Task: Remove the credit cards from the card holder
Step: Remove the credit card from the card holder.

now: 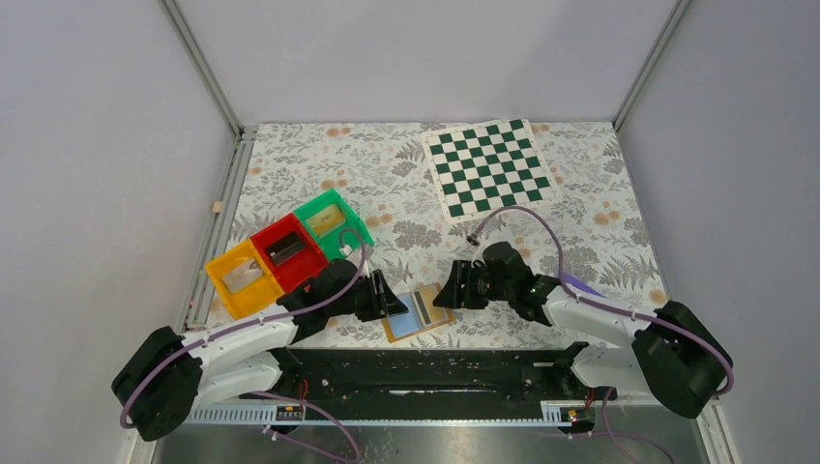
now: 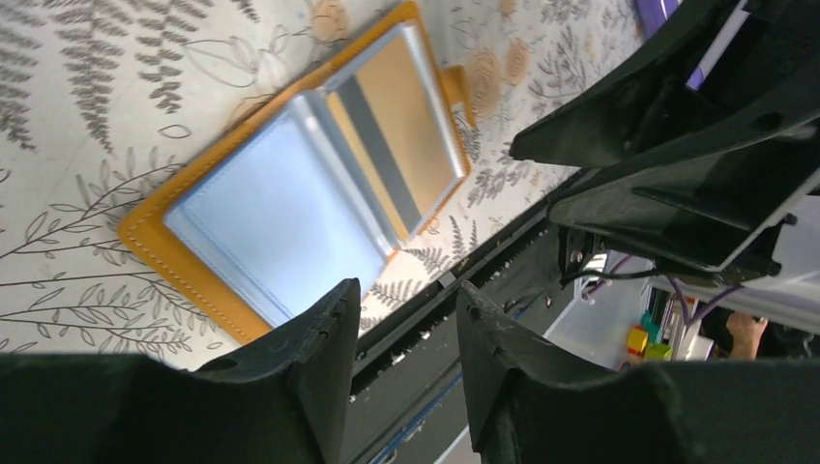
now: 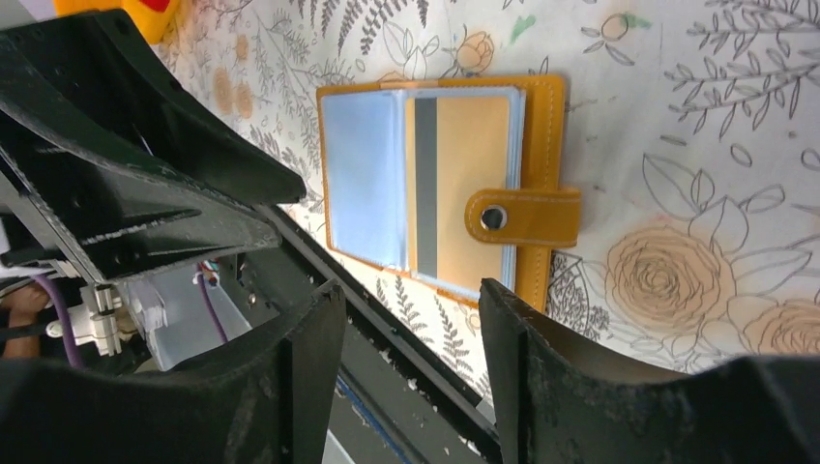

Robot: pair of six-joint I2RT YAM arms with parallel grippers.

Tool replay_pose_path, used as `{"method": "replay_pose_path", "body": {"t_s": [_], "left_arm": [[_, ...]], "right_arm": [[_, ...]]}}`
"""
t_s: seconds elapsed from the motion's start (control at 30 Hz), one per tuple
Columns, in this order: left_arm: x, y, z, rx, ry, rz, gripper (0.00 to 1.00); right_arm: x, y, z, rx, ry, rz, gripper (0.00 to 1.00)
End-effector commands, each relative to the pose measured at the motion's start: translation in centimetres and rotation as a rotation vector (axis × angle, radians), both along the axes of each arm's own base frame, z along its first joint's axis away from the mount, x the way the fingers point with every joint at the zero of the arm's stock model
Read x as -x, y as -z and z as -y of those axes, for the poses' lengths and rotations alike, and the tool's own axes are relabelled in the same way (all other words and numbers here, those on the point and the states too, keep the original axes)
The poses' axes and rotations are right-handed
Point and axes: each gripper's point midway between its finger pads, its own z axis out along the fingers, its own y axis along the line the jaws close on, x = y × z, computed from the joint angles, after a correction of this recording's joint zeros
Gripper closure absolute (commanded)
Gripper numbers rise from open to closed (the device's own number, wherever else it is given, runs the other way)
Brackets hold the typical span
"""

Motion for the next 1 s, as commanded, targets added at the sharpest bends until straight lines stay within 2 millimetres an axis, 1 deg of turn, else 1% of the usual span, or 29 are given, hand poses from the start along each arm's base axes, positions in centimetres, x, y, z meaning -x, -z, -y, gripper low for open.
{"method": "replay_pose_path", "body": {"t_s": [0.0,0.17,0.33,0.47,0.57,0.8,0.87,0.97], "left_arm": [[-2.1,-1.4,1.0,0.107,-0.092,0.074,0.59],[-2.1,0.6,0.2,0.038,-0.101,0.068,0.6],[-1.9,1.9,0.0,0.021,-0.108,0.053,0.63],[-1.4,3.1,-0.1,0.0,-0.102,0.027,0.63],[-1.2,3.6,-0.3,-0.013,-0.101,0.023,0.63],[-1.1,3.8,-0.7,-0.019,-0.113,0.023,0.63],[-1.0,3.9,-0.8,-0.02,-0.117,0.016,0.63],[-0.8,4.3,-1.0,-0.025,-0.123,0.006,0.63]], "right_arm": [[-2.4,-1.4,-1.5,0.003,0.0,0.078,0.4],[-2.6,-1.3,-2.9,-0.009,-0.049,0.045,0.4],[-2.9,-0.4,-3.0,0.025,-0.056,0.032,0.37],[-2.8,0.4,-3.0,0.035,-0.061,0.014,0.36],[-2.5,0.3,-3.3,0.015,-0.071,0.003,0.38],[-1.4,-1.6,-4.7,-0.01,-0.09,0.051,0.39],[-1.3,-1.5,-4.9,-0.001,-0.082,0.064,0.38],[-1.4,-0.6,-4.9,0.017,-0.063,0.062,0.37]]}}
